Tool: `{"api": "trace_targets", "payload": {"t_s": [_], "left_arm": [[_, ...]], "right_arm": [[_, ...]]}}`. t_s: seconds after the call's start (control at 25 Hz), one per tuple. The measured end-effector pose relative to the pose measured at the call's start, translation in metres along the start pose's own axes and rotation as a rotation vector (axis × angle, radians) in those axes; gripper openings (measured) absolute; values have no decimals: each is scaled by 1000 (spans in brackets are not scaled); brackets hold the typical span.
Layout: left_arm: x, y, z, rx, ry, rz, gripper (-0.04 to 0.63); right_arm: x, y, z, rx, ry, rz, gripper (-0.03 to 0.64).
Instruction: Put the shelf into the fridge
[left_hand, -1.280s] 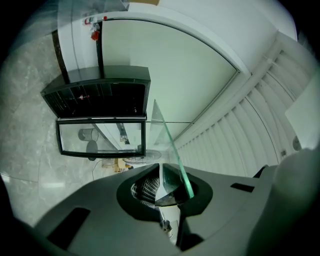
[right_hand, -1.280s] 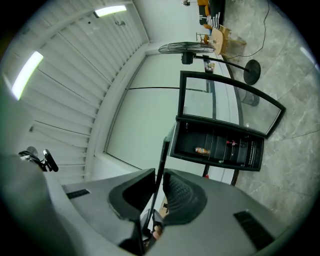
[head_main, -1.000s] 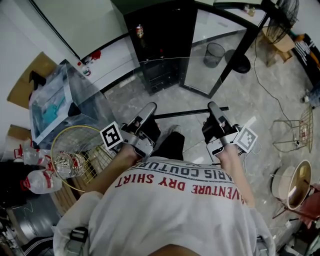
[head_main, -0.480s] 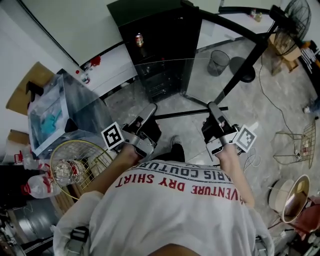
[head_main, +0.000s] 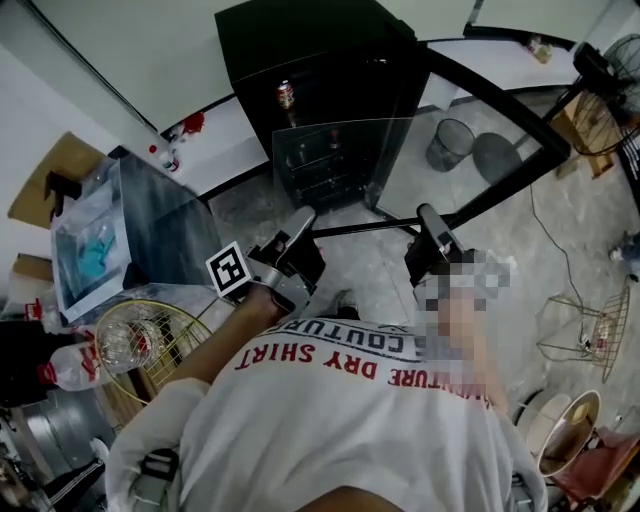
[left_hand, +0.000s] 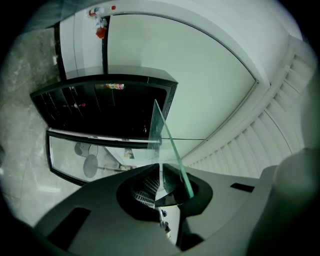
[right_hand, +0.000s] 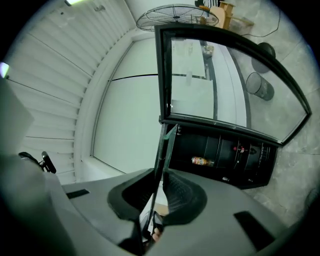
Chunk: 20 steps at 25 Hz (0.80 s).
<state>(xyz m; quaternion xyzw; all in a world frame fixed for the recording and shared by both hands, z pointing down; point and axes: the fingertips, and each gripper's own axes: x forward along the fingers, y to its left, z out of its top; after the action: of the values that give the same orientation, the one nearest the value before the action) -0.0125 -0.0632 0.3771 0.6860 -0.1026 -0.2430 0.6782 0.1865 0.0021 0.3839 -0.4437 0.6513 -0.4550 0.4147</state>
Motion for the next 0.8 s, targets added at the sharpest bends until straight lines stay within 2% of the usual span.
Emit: {"api": "trace_targets", "payload": {"t_s": [0.24,0.56,0.8], "left_arm": [[24,12,29,-4,-44,19,48],[36,24,50,12,-82,33,48],[44,40,69,-4,-119,53,48]], "right_arm": [[38,-22,20,8,38,-15,49],[66,-43,29,-6,89,-34,51],[90,-62,34,11,114,-57,52]]}}
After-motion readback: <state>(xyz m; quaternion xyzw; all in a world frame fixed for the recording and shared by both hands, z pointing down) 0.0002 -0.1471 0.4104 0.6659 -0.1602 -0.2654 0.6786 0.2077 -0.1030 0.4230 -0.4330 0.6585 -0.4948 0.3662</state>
